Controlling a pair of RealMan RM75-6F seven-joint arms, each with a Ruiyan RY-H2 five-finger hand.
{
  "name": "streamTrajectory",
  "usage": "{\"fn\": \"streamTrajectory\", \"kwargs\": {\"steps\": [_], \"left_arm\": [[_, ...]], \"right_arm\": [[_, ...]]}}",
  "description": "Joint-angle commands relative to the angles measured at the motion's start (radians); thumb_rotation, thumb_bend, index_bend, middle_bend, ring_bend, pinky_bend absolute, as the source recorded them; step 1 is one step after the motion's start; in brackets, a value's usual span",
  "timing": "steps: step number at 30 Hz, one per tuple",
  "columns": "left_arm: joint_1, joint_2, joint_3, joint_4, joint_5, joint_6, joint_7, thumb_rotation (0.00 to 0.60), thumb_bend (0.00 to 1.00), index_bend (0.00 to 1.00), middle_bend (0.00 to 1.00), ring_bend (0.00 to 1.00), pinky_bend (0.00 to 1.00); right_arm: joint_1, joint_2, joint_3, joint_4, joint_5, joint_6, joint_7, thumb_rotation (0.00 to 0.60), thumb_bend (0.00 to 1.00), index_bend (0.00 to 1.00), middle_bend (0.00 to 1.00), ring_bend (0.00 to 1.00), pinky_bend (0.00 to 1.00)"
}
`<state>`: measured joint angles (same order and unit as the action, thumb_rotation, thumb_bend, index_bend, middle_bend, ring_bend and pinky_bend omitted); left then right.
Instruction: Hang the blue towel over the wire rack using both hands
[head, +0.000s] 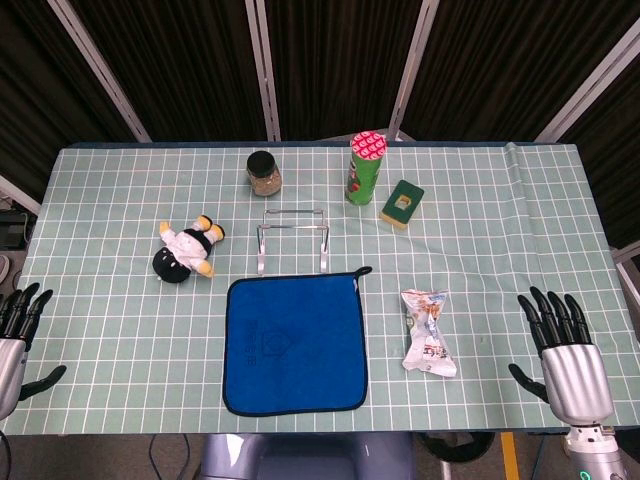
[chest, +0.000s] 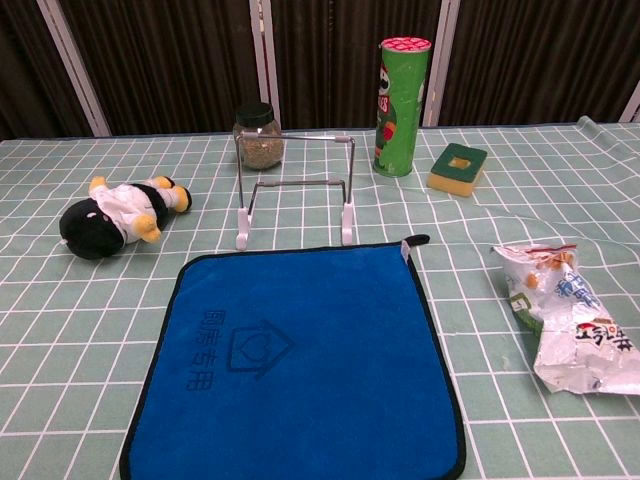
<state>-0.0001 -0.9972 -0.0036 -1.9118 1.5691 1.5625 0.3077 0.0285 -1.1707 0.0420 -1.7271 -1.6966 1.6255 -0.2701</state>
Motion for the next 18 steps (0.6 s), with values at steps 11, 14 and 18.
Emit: {"fn": "streamTrajectory", "kwargs": {"steps": [11,14,18], "left_arm": [[-0.007,-0.019,-0.014,0.03,-0.004,0.004,-0.006,0.6,0.0,0.0,0.0,0.0,0.0],[-0.017,-0.03,-0.02,0.045,-0.018,-0.012,0.004,0.6,0.0,0.0,0.0,0.0,0.0],[-0.03,-0.054,-0.03,0.071,-0.036,-0.028,0.022,0.6,0.0,0.0,0.0,0.0,0.0]], "right_arm": [[0.134,-0.028,-0.014,-0.011,-0.053,-0.217,-0.001,0.6,0.0,0.0,0.0,0.0,0.0],[0.229,-0.047,-0.007,-0.019,-0.078,-0.347,0.017,0.6,0.0,0.0,0.0,0.0,0.0],[0.38,-0.103,0.017,0.039,-0.117,-0.505,0.107,0.6,0.0,0.0,0.0,0.0,0.0]]}}
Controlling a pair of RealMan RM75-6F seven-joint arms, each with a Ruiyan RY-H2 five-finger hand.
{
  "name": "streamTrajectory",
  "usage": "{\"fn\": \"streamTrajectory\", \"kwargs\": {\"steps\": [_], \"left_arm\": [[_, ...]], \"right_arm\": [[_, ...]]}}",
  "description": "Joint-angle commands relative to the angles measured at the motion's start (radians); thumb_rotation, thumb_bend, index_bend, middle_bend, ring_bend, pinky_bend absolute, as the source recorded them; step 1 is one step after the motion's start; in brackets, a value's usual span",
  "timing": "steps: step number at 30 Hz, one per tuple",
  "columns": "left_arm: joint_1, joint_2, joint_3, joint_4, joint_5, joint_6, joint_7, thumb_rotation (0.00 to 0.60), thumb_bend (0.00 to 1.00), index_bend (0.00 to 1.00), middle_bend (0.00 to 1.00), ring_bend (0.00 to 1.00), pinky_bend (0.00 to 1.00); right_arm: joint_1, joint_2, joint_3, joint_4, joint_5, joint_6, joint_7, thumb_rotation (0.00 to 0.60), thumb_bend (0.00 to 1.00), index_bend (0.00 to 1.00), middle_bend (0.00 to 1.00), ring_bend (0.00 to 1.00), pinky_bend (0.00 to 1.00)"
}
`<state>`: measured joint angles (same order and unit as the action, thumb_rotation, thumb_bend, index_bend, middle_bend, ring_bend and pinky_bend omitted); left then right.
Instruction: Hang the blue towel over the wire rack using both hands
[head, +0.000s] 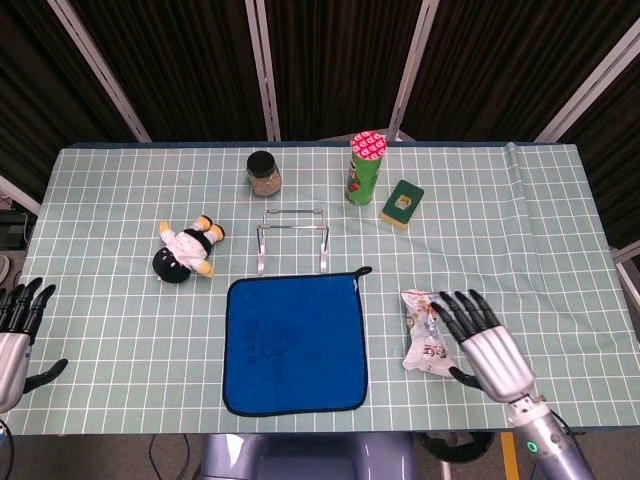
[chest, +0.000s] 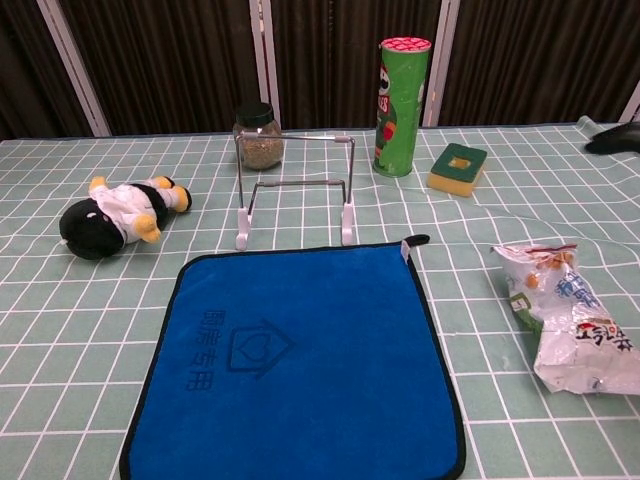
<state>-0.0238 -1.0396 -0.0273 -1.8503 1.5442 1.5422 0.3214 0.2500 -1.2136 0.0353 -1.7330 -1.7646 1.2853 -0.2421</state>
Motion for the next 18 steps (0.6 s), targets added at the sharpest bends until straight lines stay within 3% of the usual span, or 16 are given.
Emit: {"fn": "streamTrajectory", "kwargs": {"steps": [1,10,18], "left_arm": [[-0.008,-0.015,-0.008,0.012,-0.018,-0.011,0.011,0.6,0.0,0.0,0.0,0.0,0.0],[-0.019,-0.047,-0.02,0.019,-0.063,-0.023,0.069,0.6,0.0,0.0,0.0,0.0,0.0],[-0.03,-0.061,-0.023,0.019,-0.088,-0.04,0.099,0.6,0.0,0.0,0.0,0.0,0.0]], "right_arm": [[0.188,-0.075,0.03,0.07,-0.059,-0.188,0.093,0.6,0.0,0.0,0.0,0.0,0.0],[0.392,-0.221,0.032,0.344,-0.141,-0.291,0.181,0.6,0.0,0.09,0.0,0.0,0.0],[0.465,-0.293,-0.001,0.458,-0.154,-0.31,0.194,0.6,0.03,0.11,0.0,0.0,0.0]]}}
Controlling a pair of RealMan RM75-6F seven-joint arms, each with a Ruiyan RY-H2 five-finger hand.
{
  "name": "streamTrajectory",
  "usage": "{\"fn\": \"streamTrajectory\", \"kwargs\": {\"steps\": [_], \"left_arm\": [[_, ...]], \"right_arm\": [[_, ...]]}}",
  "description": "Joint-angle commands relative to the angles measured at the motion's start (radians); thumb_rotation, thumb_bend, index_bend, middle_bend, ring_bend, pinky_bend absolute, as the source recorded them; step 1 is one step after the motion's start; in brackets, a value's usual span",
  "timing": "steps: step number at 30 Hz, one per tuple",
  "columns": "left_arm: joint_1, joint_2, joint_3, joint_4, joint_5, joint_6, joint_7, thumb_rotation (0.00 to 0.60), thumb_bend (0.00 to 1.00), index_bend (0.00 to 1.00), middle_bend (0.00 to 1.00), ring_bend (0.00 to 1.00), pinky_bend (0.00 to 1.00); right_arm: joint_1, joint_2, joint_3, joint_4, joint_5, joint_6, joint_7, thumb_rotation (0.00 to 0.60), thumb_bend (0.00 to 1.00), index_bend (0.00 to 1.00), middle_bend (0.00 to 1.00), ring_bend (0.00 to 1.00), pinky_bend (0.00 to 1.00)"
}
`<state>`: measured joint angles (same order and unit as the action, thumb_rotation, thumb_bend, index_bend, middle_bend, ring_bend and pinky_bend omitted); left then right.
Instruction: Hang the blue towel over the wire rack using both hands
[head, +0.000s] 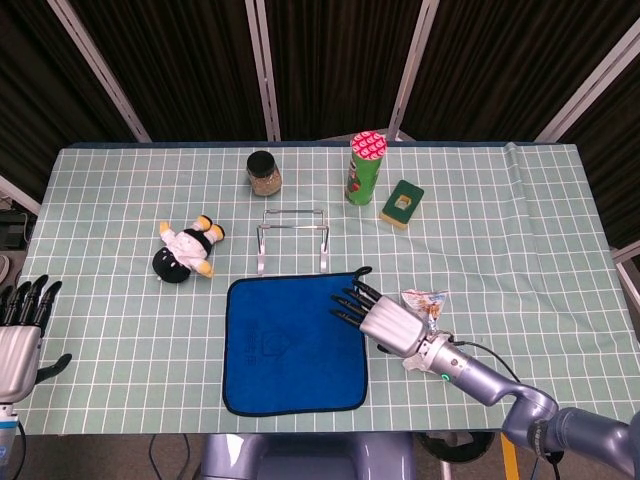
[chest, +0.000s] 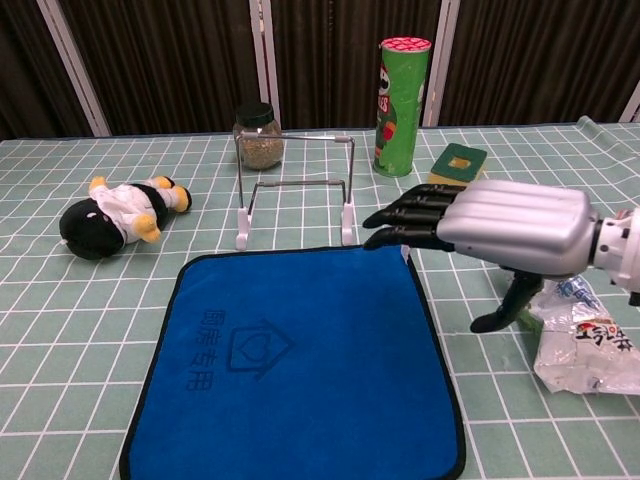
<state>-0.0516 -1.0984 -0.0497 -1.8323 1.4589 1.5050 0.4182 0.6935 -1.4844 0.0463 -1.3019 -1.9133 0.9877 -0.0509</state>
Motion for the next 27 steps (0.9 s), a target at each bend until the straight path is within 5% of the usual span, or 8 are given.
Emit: {"fn": "streamTrajectory", "kwargs": {"steps": [1,27], "left_arm": [[-0.003,-0.002,0.0,0.001,-0.003,-0.004,0.004,0.6,0.0,0.0,0.0,0.0,0.0],[-0.015,-0.008,0.005,-0.002,-0.023,-0.01,0.017,0.6,0.0,0.0,0.0,0.0,0.0]], "right_arm": [[0.026,-0.028,-0.013,0.035,-0.005,-0.014,0.0,0.6,0.04,0.11,0.0,0.0,0.0],[0.1,-0.171,-0.081,0.223,0.064,-0.006,-0.019,0.6,0.07,0.12,0.0,0.0,0.0]]}}
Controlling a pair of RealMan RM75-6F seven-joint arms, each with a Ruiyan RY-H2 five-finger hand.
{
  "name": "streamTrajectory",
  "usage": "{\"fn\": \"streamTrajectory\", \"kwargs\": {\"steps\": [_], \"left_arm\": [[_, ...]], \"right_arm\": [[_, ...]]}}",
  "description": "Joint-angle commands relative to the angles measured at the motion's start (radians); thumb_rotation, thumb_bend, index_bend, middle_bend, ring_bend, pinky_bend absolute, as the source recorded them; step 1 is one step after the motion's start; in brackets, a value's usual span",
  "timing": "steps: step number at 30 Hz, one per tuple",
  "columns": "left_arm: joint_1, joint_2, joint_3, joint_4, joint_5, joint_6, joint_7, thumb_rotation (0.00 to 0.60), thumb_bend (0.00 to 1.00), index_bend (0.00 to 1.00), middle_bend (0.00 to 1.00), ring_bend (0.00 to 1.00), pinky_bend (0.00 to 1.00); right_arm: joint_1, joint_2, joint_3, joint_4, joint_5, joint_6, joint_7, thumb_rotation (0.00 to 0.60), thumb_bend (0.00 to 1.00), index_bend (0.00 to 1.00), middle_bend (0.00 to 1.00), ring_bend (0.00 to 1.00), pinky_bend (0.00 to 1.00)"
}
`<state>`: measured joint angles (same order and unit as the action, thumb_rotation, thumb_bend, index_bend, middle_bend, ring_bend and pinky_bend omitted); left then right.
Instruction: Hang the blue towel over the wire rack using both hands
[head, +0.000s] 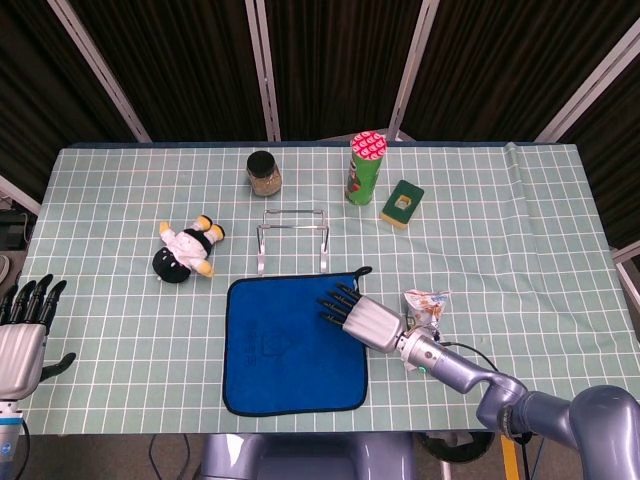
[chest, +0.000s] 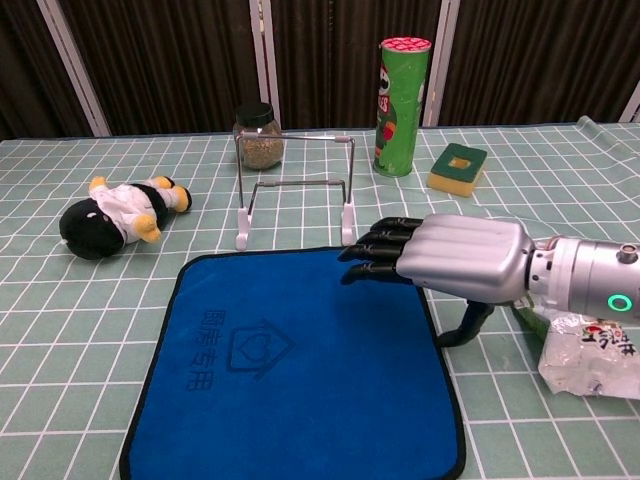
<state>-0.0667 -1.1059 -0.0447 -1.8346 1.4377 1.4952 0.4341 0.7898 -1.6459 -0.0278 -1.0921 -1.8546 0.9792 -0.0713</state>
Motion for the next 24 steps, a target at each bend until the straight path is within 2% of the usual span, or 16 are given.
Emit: {"fn": "streamTrajectory", "kwargs": {"steps": [1,24], "left_arm": [[-0.001,-0.001,0.0,0.001,-0.003,-0.001,0.002,0.6,0.0,0.0,0.0,0.0,0.0],[-0.007,-0.005,0.002,0.005,-0.012,-0.002,0.004,0.6,0.0,0.0,0.0,0.0,0.0]], "right_arm": [[0.005,-0.013,-0.009,0.017,0.007,0.005,0.003,0.6,0.07,0.12,0.0,0.0,0.0],[0.029,-0.037,-0.013,0.0,0.046,0.043,0.005,0.6,0.08,0.13,0.0,0.0,0.0]]}}
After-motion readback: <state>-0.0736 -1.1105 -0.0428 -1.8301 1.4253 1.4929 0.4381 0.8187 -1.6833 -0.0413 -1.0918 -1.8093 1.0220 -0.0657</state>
